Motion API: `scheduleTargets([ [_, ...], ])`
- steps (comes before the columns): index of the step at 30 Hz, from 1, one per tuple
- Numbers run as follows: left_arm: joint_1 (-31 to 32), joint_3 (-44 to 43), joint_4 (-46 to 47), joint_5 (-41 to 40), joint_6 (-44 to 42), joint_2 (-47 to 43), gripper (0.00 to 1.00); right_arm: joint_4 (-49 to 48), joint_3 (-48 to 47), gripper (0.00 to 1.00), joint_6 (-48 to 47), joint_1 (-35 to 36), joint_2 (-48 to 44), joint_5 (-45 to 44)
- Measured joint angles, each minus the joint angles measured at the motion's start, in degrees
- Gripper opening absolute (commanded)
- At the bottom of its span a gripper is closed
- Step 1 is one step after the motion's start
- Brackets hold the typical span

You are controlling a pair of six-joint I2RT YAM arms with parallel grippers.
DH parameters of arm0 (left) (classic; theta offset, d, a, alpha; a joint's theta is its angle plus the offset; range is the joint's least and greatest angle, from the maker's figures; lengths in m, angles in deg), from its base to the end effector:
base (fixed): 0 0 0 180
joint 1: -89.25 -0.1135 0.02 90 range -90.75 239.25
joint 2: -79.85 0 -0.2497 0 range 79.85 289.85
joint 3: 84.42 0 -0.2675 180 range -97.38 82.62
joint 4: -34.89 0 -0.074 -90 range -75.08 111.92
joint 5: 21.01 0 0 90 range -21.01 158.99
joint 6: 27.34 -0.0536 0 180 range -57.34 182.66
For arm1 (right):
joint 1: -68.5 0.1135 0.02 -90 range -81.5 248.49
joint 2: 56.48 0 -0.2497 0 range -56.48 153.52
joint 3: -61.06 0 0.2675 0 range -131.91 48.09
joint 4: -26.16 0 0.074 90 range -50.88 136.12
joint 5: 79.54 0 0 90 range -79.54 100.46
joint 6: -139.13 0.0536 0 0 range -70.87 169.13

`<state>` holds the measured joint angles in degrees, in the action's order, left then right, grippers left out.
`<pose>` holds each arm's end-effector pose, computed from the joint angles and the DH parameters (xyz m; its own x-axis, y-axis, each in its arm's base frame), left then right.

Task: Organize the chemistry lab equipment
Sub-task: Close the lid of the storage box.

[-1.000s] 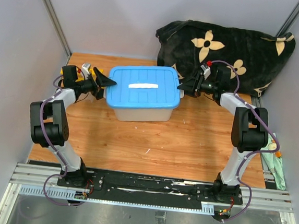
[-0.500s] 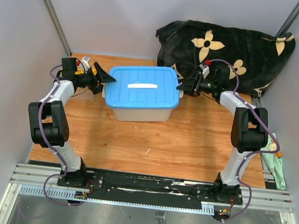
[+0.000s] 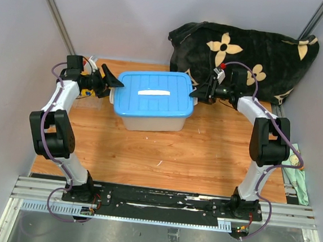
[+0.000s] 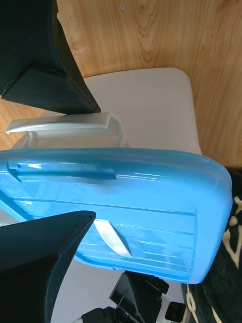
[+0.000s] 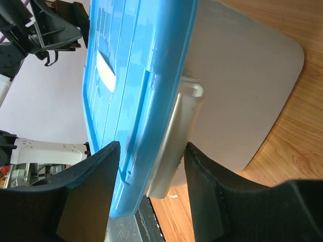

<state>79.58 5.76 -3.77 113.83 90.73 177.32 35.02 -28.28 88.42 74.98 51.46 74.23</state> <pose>0.3957 0.0291 0.2445 -0.7989 -0.4746 -0.3696 -0.0168 0.6318 -0.7749 0.4289 0.0971 0.2207 -0.8870 0.1809 -0.4248 -0.3606 0.3033 0.8820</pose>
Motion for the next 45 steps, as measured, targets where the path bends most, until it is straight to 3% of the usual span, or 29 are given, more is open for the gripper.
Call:
scheduleTargets([
  [18,3.2,-6.7,-8.3,-7.9,-3.8,0.0,0.73,15.2,-7.4,0.54,-10.9,2.0,-0.5,-6.1],
  [45,8.0,-12.2,-16.7,-20.1,-8.8,0.9,0.63,27.1,-12.6,0.44,-20.4,4.6,-1.6,-14.2],
])
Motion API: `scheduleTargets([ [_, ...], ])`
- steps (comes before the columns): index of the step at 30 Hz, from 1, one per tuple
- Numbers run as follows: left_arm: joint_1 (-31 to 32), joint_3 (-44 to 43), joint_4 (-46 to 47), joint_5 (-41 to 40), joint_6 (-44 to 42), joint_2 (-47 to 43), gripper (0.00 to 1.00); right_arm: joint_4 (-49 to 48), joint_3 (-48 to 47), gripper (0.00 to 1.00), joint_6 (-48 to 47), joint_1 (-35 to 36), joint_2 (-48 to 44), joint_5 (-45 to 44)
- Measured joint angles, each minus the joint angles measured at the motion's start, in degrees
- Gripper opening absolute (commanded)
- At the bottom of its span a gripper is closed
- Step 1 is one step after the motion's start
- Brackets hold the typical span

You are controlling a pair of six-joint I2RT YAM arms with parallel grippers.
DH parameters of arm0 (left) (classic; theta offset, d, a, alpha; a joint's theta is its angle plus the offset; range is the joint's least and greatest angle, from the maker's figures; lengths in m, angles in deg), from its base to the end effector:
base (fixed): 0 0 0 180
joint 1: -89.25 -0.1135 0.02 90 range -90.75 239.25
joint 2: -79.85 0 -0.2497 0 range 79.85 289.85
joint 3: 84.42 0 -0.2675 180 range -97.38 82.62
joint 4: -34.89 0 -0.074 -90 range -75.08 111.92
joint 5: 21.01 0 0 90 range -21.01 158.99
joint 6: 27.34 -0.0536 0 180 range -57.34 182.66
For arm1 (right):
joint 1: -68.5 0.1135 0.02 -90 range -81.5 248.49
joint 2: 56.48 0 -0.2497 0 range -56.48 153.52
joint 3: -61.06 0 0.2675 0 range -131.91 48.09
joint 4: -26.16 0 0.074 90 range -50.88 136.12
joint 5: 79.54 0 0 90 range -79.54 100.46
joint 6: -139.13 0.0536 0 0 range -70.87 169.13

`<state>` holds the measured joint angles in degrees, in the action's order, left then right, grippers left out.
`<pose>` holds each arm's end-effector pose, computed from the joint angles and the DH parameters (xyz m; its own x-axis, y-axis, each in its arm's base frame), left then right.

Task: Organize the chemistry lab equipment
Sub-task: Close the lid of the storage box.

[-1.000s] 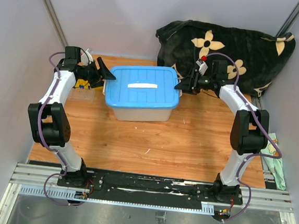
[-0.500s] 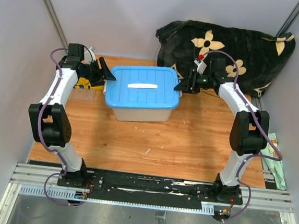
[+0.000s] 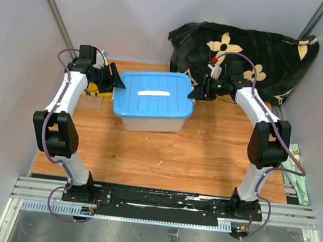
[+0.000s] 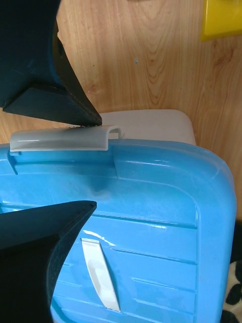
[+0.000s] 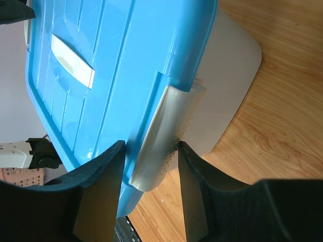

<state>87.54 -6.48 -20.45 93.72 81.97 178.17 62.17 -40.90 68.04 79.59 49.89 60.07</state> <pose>0.3998 -0.0105 0.2819 -0.8162 -0.3249 -0.4778 -0.0395 0.8564 -0.5148 0.4238 0.1247 0.2620 -0.8267 0.0519 -0.5602 -0.4500 0.5365 0.7139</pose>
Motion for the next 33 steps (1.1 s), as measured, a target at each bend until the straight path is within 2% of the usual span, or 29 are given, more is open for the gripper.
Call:
scheduleTargets([
  [10,3.0,-3.2,-2.8,-6.6,-1.5,1.4,0.62,4.4,-2.6,0.48,-2.5,1.2,0.0,-3.4],
  [17,4.0,-4.2,-3.5,-8.4,-1.9,1.9,0.61,8.7,-5.0,0.48,-5.6,2.7,0.0,-7.3],
  [33,5.4,-6.4,-5.7,-11.5,-2.4,2.7,0.56,16.1,-10.9,0.42,-10.2,5.7,1.1,-15.4],
])
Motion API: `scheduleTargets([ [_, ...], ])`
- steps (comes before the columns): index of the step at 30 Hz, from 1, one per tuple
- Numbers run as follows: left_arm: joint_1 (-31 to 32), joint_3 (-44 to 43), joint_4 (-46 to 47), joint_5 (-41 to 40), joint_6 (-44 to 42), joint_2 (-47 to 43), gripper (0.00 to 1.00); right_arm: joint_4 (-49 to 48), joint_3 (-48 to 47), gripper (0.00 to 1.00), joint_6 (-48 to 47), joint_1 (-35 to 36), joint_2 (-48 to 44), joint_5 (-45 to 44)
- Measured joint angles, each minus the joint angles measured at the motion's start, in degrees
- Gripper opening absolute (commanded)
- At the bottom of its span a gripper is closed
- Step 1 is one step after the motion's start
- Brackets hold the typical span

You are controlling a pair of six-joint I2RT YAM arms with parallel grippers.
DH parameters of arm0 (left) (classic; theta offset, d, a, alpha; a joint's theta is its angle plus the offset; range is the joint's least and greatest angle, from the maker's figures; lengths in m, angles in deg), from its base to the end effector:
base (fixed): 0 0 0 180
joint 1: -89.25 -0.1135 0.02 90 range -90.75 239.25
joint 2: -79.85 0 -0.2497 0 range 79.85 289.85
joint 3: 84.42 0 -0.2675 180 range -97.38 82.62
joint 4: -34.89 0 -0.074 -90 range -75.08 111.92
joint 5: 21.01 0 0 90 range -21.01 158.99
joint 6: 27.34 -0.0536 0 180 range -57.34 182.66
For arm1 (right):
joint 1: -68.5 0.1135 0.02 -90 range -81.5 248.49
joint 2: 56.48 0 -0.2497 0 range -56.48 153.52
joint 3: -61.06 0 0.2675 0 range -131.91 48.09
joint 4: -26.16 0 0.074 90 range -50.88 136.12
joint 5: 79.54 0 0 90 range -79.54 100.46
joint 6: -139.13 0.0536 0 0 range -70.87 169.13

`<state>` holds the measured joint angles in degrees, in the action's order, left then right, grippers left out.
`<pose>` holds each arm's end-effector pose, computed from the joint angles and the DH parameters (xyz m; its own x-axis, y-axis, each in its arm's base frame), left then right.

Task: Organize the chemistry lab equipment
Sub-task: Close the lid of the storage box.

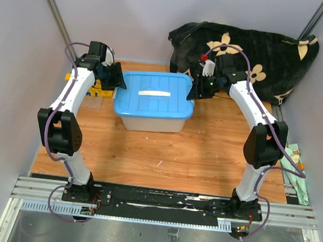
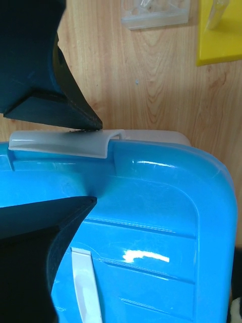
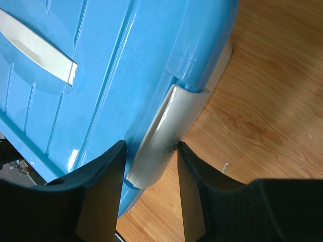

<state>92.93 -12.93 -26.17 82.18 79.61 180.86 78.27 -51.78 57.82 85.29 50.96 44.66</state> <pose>0.4062 -0.0384 0.2920 -0.8256 -0.2313 -0.5147 -0.0449 0.9361 -0.3488 0.4147 0.1566 0.2908 -0.7807 -0.1050 -0.6160 -0.4956 0.7044 0.5080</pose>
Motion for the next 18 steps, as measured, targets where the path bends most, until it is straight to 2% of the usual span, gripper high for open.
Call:
scheduleTargets([
  [10,1.7,-1.8,-1.7,-3.5,-0.1,0.6,0.57,2.3,-2.0,0.42,-1.4,1.1,0.4,-3.2],
  [12,1.9,-2.0,-1.8,-4.0,0.0,0.7,0.60,2.6,-2.2,0.48,-1.5,1.3,0.4,-3.7],
  [16,2.5,-2.1,-1.8,-4.4,0.1,0.7,0.72,2.9,-2.4,0.63,-2.3,1.7,0.4,-4.0],
  [18,3.0,-2.3,-1.8,-4.8,0.1,0.7,0.76,2.9,-2.5,0.67,-2.7,2.3,0.4,-4.1],
])
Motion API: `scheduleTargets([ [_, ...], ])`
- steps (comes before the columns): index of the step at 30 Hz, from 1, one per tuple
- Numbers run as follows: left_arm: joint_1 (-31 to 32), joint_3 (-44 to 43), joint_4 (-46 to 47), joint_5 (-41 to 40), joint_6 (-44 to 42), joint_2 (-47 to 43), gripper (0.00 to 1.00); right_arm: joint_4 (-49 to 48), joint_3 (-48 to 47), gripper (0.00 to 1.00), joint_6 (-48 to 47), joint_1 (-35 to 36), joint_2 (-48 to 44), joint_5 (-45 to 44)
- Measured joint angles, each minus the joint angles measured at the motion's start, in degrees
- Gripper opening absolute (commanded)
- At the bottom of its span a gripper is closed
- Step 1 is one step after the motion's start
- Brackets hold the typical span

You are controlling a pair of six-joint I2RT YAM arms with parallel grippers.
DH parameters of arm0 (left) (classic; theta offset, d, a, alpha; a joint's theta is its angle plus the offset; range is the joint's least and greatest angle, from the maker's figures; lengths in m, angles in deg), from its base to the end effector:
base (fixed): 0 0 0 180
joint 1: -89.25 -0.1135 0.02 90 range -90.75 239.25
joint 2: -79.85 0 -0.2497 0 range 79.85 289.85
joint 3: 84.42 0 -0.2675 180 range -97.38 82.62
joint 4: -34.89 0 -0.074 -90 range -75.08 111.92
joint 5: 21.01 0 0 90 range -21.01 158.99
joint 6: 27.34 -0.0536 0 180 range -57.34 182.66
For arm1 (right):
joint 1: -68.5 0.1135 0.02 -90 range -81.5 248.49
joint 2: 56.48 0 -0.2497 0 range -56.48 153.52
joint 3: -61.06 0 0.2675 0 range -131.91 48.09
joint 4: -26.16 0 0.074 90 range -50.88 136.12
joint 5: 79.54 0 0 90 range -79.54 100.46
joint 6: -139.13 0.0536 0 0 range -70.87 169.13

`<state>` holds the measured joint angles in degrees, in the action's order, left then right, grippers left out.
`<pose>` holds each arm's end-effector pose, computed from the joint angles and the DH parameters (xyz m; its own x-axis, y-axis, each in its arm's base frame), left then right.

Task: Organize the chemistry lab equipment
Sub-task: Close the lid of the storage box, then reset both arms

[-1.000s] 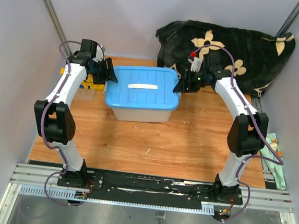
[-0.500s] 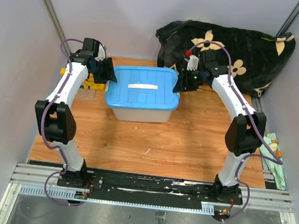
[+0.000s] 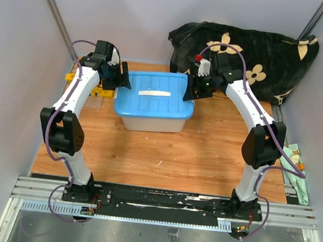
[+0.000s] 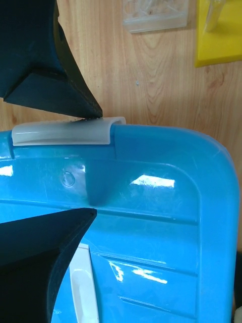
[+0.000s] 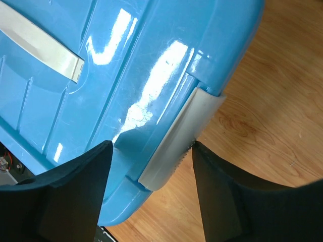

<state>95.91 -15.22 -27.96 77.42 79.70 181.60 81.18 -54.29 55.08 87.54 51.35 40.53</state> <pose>0.4064 -0.0554 0.2975 -0.8251 -0.1955 -0.5300 -0.0430 0.9572 -0.2862 0.4100 0.1699 0.2975 -0.7556 -0.1659 -0.6337 -0.5268 0.7288 0.4375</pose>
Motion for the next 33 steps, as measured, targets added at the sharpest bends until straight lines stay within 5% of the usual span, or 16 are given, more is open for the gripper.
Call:
scheduleTargets([
  [8,1.0,-0.8,-0.3,-0.6,1.3,0.0,0.98,-0.1,0.0,0.72,-0.4,0.7,0.0,-0.6],
  [16,-1.1,-2.5,-0.2,-0.7,3.0,-0.5,0.99,-1.1,0.0,0.73,-0.4,0.0,-1.7,-2.1],
  [25,-11.4,-1.8,3.7,-2.1,2.4,-5.1,0.99,-3.5,0.0,0.75,-1.0,-8.2,-10.9,-8.9],
  [30,-14.8,7.5,12.8,-10.1,1.2,-13.1,0.99,-6.9,4.0,0.77,-3.0,-14.1,-17.4,-15.0],
  [33,-17.1,21.4,25.6,-12.9,1.0,-21.5,0.99,-10.3,10.6,0.78,-3.5,-18.1,-22.2,-18.5],
])
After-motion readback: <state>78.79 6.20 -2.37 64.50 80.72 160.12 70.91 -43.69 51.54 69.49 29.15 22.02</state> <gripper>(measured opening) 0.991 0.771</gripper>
